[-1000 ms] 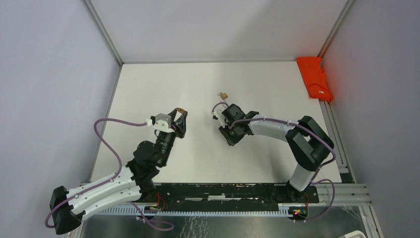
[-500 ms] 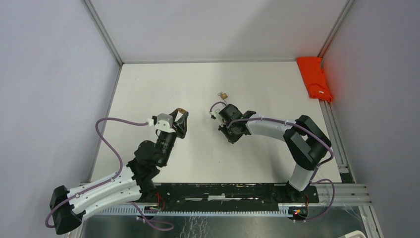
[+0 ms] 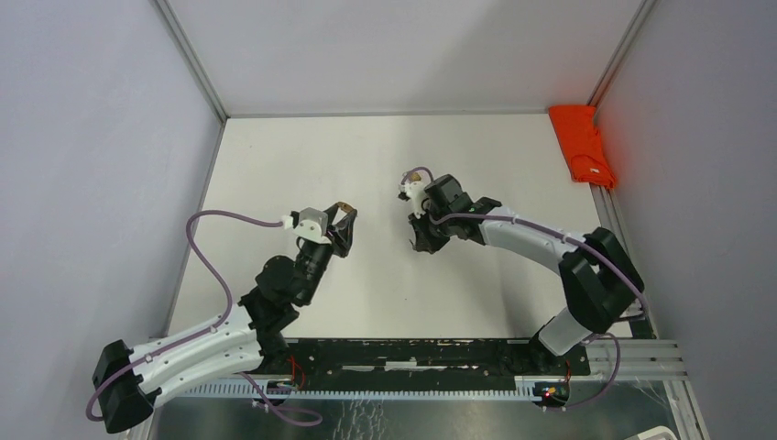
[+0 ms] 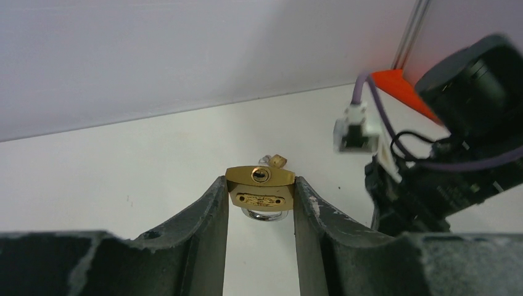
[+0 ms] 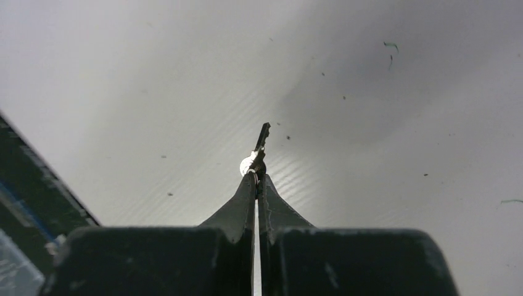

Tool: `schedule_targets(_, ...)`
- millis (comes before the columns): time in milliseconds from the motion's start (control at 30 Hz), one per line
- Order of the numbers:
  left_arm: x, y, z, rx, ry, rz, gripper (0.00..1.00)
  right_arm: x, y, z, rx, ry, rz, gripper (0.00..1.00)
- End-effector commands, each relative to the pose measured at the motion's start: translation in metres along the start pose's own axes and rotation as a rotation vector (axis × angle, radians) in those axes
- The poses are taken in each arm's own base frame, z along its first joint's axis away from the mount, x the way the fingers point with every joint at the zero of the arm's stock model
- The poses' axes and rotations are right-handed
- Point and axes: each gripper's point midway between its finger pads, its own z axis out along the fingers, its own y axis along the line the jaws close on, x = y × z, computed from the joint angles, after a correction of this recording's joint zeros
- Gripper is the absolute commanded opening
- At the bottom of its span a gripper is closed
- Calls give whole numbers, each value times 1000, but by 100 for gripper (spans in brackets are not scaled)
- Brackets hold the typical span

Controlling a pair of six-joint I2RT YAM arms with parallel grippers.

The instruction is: Unlock with the key

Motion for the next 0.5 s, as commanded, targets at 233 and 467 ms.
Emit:
schedule_targets(233,0,-18,9,111,-3,-110,2,-55,48,-57,-281,-288,-33,0)
schedule_targets(467,2,-28,16,194,15,-181,2,-70,77,-101,-415,-454,-81,0)
